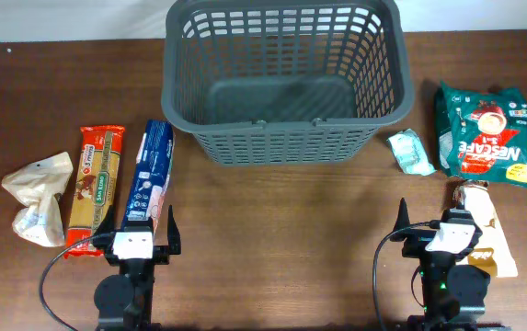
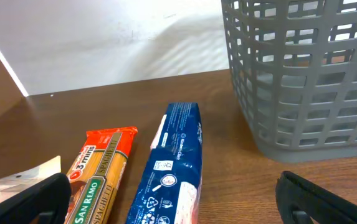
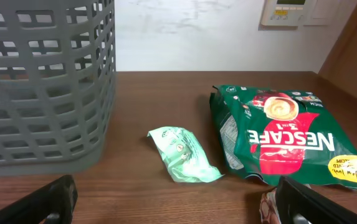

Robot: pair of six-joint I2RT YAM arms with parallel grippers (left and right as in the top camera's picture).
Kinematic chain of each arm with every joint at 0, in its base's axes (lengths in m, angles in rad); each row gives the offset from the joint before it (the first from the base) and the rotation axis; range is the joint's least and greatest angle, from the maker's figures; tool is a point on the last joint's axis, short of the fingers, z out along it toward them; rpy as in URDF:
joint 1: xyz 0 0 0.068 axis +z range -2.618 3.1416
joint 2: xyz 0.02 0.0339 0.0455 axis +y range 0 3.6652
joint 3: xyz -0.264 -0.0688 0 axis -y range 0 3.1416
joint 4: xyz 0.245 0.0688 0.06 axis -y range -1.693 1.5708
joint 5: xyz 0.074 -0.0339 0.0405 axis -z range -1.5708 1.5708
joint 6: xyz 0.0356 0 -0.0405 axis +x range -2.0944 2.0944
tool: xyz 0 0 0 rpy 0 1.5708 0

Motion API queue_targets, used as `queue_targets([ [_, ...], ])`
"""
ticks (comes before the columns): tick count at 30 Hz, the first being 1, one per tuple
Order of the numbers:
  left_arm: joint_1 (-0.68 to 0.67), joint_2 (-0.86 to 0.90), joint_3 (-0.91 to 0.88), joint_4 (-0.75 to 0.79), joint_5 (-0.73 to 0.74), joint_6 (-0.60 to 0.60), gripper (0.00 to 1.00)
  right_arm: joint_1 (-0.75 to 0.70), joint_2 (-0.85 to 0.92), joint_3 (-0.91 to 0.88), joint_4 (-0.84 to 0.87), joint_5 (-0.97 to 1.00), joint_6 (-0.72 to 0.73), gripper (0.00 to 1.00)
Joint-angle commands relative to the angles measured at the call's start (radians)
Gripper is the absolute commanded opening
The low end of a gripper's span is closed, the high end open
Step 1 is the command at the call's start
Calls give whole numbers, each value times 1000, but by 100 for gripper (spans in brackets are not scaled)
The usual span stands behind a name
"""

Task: Pack container
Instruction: 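Move the right gripper toward the green Nescafe pouch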

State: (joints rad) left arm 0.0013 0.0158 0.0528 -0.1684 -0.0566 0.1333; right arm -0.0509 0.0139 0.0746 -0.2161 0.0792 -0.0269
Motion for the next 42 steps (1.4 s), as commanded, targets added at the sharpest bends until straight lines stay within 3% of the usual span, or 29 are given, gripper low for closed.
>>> queue_targets([
  [1, 2, -4, -3, 2, 6, -9, 99, -1, -10, -9, 1, 12, -2, 99],
  [7, 2, -4, -3, 0, 22, -10, 99, -1, -10, -9, -5, -65, 60, 99],
  [12, 2, -4, 10, 0, 171, -26, 99, -1, -10, -7, 4, -202, 92, 99],
  [15, 2, 0, 61, -24, 163, -50, 99, -1, -10, 5, 2, -282, 92, 99],
  [21, 2, 147, 237, -95, 15, -50, 99, -2, 29, 142, -6, -243, 25, 99],
  [27, 40, 538, 528, -159, 17, -50, 99, -3, 345, 537, -266, -129, -56, 99],
  [34, 139, 961, 931, -285, 179, -50, 99, -3, 876, 1218, -711, -101, -70, 99],
  [38, 166, 1107, 1072, -370, 195, -50, 99, -3, 1052, 1488, -920, -237, -70, 99],
  [42, 168, 1184, 1097, -384, 195, -50, 99, -6, 1166, 1641, -1039, -129, -5, 99],
])
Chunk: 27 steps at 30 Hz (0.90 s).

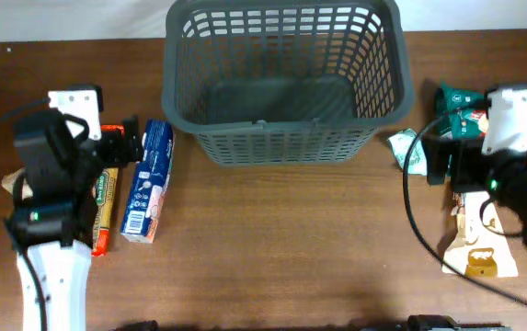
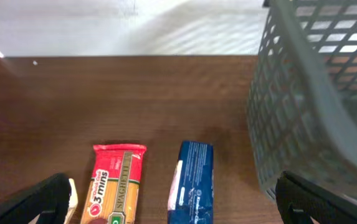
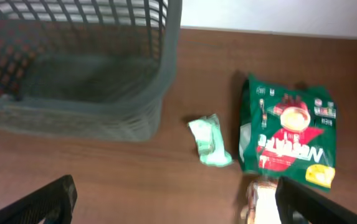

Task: Pack container
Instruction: 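Move the right gripper toward the green Nescafe pouch, then grasp the green Nescafe pouch with the right gripper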

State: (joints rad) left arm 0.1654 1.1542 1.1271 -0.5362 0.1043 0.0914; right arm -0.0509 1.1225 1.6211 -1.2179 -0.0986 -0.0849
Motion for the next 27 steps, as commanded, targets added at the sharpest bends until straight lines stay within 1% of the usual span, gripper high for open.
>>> queue_targets([
  [1, 4, 59, 22, -19, 34, -8, 99, -15, 74, 111, -45, 97, 103, 99],
  [2, 4, 73, 22, -24, 34, -8, 99, -35, 96, 128, -53, 142, 146, 99],
  [5, 4, 109, 22, -34, 34, -8, 99, -134, 149, 147, -43, 129, 153, 99],
  [7, 4, 133, 22, -34, 34, -8, 99, -229, 198, 147, -26, 83, 115, 99],
  [10, 4, 158, 22, -34, 34, -8, 99, -332, 269, 147, -10, -27, 39, 99],
  [14, 4, 180, 22, -34, 34, -8, 99, -427, 395, 147, 23, -57, 41, 99],
  [18, 4, 187, 22, -34, 34, -8, 99, -444, 514, 147, 64, -55, 59, 99],
  [23, 4, 188, 22, -34, 34, -8, 99, -419, 668, 147, 140, -47, 93, 99],
  [25, 4, 188, 22, -34, 34, -8, 99, -408, 721, 147, 183, -44, 88, 99],
  [27, 4, 188, 22, -34, 34, -8, 99, -399, 766, 147, 212, -43, 35, 99],
])
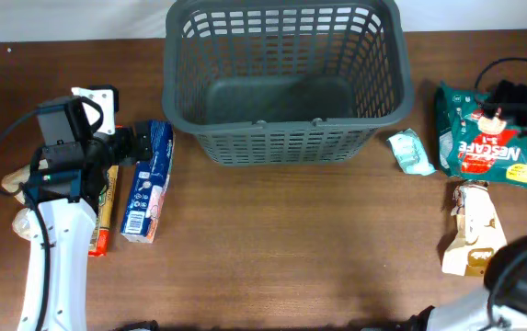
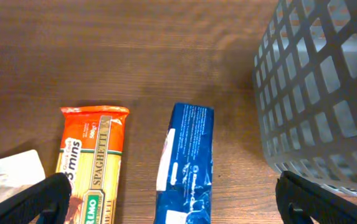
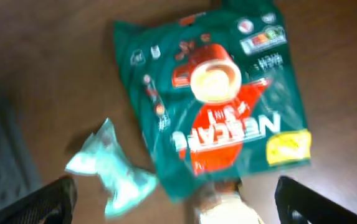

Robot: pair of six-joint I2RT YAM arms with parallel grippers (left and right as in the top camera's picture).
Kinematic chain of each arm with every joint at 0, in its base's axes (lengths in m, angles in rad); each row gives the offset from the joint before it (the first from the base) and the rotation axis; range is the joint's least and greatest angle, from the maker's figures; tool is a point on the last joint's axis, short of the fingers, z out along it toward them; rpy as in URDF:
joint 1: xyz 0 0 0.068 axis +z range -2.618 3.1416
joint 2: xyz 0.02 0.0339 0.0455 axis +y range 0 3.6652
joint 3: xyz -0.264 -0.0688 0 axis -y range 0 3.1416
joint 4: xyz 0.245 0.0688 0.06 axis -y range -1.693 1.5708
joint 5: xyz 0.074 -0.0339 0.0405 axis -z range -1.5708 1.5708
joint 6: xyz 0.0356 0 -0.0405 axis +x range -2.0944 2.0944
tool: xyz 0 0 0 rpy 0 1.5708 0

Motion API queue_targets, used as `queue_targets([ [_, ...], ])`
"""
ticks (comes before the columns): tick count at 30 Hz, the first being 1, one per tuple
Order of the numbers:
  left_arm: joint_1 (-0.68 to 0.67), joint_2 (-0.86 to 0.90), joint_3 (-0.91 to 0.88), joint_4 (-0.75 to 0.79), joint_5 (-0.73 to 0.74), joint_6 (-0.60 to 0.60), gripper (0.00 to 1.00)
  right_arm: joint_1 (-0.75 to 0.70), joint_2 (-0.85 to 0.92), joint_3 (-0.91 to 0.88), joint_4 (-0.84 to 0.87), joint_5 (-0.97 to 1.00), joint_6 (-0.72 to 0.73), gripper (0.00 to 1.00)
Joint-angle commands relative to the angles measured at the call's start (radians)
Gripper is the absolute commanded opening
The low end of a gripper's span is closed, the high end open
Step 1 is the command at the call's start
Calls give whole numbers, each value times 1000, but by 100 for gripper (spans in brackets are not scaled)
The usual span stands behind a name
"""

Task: Pack container
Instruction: 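Grasp the green Nescafe pouch with the right gripper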

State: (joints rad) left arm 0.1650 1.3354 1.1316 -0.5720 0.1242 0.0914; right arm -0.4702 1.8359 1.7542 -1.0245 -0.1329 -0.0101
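Note:
The grey basket (image 1: 281, 138) stands at the back centre with nothing in it. Left of it lie a blue packet (image 1: 146, 179), an orange spaghetti pack (image 1: 105, 207) and a pale crumpled bag (image 1: 26, 198). My left gripper (image 1: 123, 145) hovers open over the far end of the blue packet (image 2: 187, 168), with the spaghetti pack (image 2: 91, 162) to its left. On the right lie a green Nescafe bag (image 1: 484, 138), a small mint packet (image 1: 411, 153) and a beige pouch (image 1: 473, 230). My right gripper (image 3: 178, 208) is open above the Nescafe bag (image 3: 222, 118).
The basket wall (image 2: 321, 93) rises close on the right of the left gripper. In the overhead view the right arm (image 1: 521, 97) reaches in from the table's right edge. Bare brown table lies in front of the basket.
The left gripper has come lower and nearer to the blue packet and spaghetti pack. The right gripper has shifted from beside the mint packet to over the Nescafe bag, near the right edge.
Both arms first sat low at the front edge, grippers open. Then each stood raised, the left over the items on the left and the right beside the mint packet. Now both look down on their packets, and nothing on the table has moved.

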Motion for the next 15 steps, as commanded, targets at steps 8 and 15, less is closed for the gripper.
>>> queue_targets([
  [8, 4, 6, 18, 2, 14, -8, 99, 128, 180, 14, 54, 313, -169, 98],
  [15, 4, 6, 18, 2, 14, -8, 99, 186, 254, 14, 76, 380, -96, 100],
])
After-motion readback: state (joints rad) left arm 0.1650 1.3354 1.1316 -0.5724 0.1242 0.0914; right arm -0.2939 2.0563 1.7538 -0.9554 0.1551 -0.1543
